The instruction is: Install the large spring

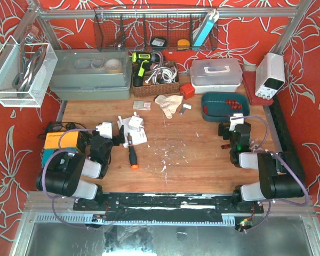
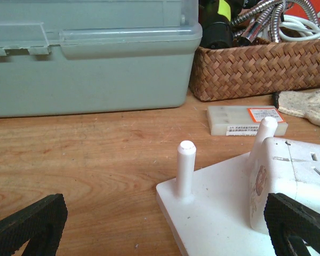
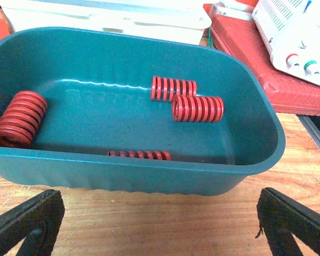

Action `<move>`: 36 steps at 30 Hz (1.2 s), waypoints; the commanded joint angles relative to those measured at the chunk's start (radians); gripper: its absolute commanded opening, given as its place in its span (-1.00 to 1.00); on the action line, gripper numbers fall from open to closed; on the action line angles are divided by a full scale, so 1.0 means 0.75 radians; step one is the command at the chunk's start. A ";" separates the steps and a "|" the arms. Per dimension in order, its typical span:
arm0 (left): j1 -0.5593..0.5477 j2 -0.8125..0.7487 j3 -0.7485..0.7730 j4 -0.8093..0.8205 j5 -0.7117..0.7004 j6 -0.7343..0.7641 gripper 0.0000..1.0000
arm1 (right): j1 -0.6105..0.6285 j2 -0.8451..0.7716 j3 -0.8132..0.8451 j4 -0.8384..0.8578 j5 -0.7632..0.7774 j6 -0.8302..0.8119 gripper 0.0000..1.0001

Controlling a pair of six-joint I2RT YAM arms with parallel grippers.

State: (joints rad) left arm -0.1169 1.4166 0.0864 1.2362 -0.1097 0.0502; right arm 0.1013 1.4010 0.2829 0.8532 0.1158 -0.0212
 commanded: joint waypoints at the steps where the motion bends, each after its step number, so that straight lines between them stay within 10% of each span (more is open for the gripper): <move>1: 0.005 -0.006 0.024 0.035 0.000 -0.001 1.00 | 0.008 0.014 0.011 0.006 0.036 -0.017 0.98; 14: 0.005 -0.007 0.020 0.037 -0.003 -0.001 1.00 | 0.011 0.000 0.008 0.015 0.046 -0.014 0.98; 18: 0.005 -0.037 0.026 0.012 -0.064 -0.022 1.00 | 0.010 -0.202 0.098 -0.339 0.048 -0.017 0.98; 36: 0.003 -0.478 0.858 -1.560 0.134 -0.634 1.00 | 0.005 -0.517 0.846 -1.707 0.143 0.592 0.98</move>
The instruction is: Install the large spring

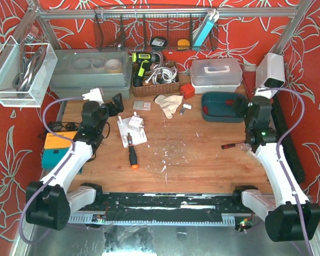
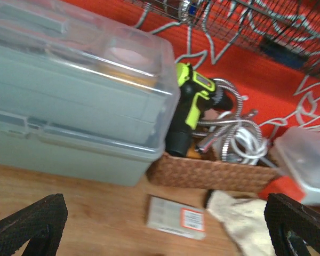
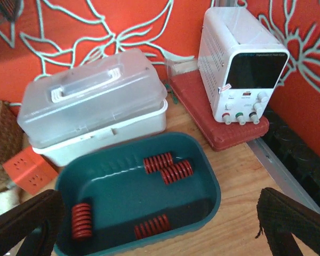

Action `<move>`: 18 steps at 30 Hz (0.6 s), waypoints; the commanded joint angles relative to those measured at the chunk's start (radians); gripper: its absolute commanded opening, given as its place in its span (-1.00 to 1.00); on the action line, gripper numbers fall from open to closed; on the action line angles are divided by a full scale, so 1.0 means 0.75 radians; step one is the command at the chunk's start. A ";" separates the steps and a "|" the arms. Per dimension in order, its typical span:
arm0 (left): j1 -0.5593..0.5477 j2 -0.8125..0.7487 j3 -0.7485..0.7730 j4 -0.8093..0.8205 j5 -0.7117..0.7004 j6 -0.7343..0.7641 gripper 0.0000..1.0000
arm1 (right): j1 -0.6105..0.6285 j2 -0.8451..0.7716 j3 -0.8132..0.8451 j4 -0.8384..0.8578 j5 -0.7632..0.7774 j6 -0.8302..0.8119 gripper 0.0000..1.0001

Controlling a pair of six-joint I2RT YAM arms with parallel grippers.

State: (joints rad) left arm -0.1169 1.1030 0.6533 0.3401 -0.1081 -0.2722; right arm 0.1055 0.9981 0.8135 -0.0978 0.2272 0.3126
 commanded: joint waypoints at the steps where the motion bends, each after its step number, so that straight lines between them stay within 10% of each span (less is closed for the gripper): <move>1: 0.005 -0.081 0.108 -0.407 0.142 -0.290 1.00 | -0.001 0.024 0.134 -0.442 -0.038 0.180 0.98; 13: 0.005 -0.204 0.070 -0.637 0.432 -0.499 1.00 | 0.038 0.068 -0.030 -0.325 -0.637 0.408 0.94; 18: -0.043 -0.243 -0.006 -0.708 0.461 -0.497 0.97 | 0.271 0.060 -0.079 -0.317 -0.579 0.279 0.91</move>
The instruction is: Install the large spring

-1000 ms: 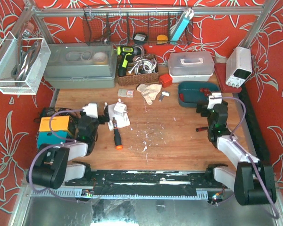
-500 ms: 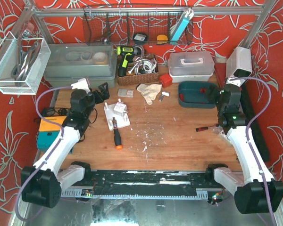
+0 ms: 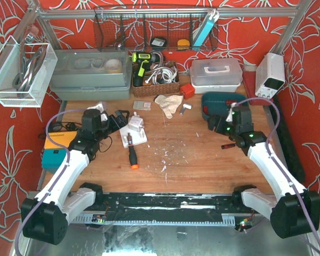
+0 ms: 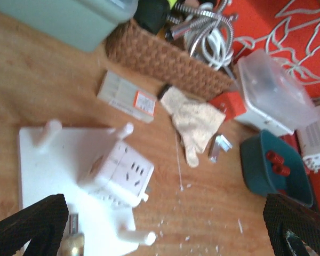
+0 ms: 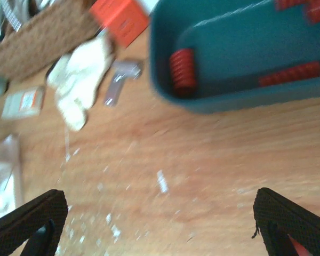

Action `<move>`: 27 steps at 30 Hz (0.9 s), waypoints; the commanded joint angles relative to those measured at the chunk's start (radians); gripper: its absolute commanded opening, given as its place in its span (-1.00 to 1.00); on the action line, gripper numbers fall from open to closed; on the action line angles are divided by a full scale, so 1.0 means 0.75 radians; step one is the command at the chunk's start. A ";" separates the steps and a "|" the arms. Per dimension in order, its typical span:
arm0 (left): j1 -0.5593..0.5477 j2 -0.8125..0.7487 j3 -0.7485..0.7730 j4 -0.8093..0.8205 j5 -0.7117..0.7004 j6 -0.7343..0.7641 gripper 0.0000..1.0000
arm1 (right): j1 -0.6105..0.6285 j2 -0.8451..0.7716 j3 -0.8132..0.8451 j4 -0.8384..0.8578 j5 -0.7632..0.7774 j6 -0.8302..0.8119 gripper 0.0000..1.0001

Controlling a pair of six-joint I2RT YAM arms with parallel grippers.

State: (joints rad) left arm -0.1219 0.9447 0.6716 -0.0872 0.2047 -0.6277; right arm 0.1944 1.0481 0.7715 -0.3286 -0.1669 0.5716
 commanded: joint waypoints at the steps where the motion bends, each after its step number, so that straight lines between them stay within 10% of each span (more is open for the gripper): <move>1: -0.072 -0.040 -0.029 -0.177 0.004 -0.018 0.95 | 0.211 -0.005 -0.022 -0.015 -0.031 -0.108 0.91; 10: -0.447 -0.046 0.127 -0.640 -0.608 -0.241 0.92 | 0.631 0.015 -0.057 0.115 0.135 -0.331 0.85; 27: -0.733 0.213 -0.046 -0.620 -0.601 -0.311 0.25 | 0.808 -0.004 -0.304 0.445 0.298 -0.337 0.92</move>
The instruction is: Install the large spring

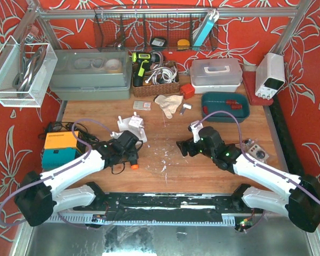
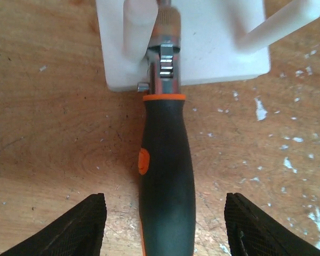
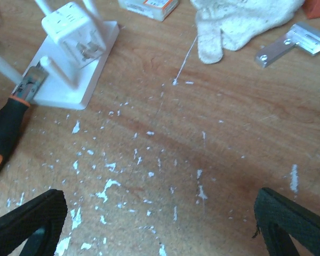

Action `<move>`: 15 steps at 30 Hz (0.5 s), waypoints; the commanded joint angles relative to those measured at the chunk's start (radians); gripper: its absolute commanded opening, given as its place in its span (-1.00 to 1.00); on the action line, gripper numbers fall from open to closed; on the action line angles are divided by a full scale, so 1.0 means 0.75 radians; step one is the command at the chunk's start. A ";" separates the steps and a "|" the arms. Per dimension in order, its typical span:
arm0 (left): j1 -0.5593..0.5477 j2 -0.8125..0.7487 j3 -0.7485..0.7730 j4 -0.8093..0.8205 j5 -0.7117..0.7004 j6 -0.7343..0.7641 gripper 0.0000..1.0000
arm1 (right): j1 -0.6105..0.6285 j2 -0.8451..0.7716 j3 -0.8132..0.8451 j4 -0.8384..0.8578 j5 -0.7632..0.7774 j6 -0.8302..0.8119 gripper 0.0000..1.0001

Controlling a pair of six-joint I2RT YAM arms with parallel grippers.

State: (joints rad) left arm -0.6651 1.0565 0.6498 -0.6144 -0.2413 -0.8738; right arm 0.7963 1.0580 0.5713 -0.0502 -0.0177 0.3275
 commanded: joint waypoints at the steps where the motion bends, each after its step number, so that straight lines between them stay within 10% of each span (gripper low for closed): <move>1: -0.011 0.084 -0.019 0.088 -0.011 0.016 0.22 | 0.005 -0.015 -0.039 0.073 0.122 -0.011 0.92; 15: -0.011 0.229 -0.085 0.252 -0.005 0.034 0.11 | 0.005 0.012 -0.038 0.070 0.153 -0.013 0.93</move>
State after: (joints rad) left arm -0.6685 1.2015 0.5903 -0.4534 -0.2264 -0.8566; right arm 0.7963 1.0611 0.5503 -0.0078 0.0708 0.3260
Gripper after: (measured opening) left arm 0.557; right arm 0.962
